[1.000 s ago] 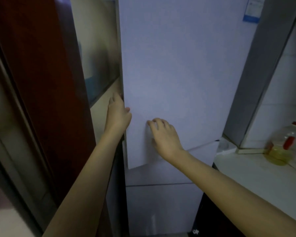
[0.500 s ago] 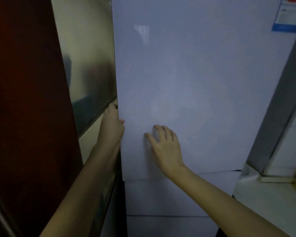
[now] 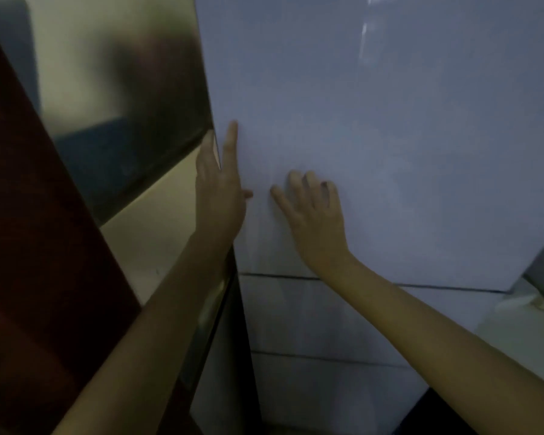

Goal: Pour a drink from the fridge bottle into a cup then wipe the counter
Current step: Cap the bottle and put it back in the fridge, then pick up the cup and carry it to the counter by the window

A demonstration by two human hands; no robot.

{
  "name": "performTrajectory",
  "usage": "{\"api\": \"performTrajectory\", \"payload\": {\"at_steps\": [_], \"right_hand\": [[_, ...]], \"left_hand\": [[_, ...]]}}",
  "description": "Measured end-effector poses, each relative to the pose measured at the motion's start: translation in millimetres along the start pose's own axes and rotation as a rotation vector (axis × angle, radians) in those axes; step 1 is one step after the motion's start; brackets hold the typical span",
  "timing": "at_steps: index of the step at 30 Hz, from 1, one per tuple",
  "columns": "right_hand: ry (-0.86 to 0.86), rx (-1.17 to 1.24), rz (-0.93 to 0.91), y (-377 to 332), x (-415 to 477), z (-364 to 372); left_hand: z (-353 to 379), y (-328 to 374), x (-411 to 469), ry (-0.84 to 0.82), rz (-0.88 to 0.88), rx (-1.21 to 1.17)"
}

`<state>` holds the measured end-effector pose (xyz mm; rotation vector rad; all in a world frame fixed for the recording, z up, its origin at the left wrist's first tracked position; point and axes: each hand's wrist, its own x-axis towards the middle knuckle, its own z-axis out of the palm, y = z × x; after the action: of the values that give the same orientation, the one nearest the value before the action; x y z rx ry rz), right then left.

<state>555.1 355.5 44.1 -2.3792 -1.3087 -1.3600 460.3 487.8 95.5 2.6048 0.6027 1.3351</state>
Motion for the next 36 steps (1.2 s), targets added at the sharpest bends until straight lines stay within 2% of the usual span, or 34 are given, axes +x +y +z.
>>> {"api": "performTrajectory", "payload": {"at_steps": [6, 10, 14, 17, 21, 23, 25, 30, 36], "right_hand": [[-0.074, 0.303, 0.249, -30.0, -41.0, -8.4], [-0.268, 0.470, 0.316, -46.1, -83.4, -17.9], [-0.468, 0.532, 0.382, -51.6, -119.3, -42.9], [-0.525, 0.592, 0.373, -46.0, -144.1, -68.6], [-0.551, 0.533, 0.379, -32.9, -199.1, -112.6], [-0.588, 0.524, 0.419, -34.0, -237.9, -138.2], [-0.695, 0.509, 0.458, -37.5, -280.7, -162.7], [-0.965, 0.492, 0.595, -35.5, -372.3, -220.8], [-0.937, 0.387, 0.785, -13.0, -435.9, -293.2]], "left_hand": [[5.6, -15.8, -52.7, -0.072, -0.032, 0.036], [1.8, -18.6, -98.3, -0.342, -0.108, -0.052], [-12.6, -12.3, -135.7, -0.640, -0.015, 0.082], [-29.1, 4.9, -163.6, -0.746, -0.003, 0.063], [-49.4, 34.9, -214.5, -0.815, 0.062, 0.019], [-56.6, 49.1, -247.4, -0.789, 0.105, -0.051], [-60.7, 63.9, -278.9, -0.804, 0.142, -0.133], [-55.8, 105.0, -344.7, -1.053, 0.238, -0.139], [-51.2, 176.8, -390.4, -1.176, 0.479, -0.230]]}}
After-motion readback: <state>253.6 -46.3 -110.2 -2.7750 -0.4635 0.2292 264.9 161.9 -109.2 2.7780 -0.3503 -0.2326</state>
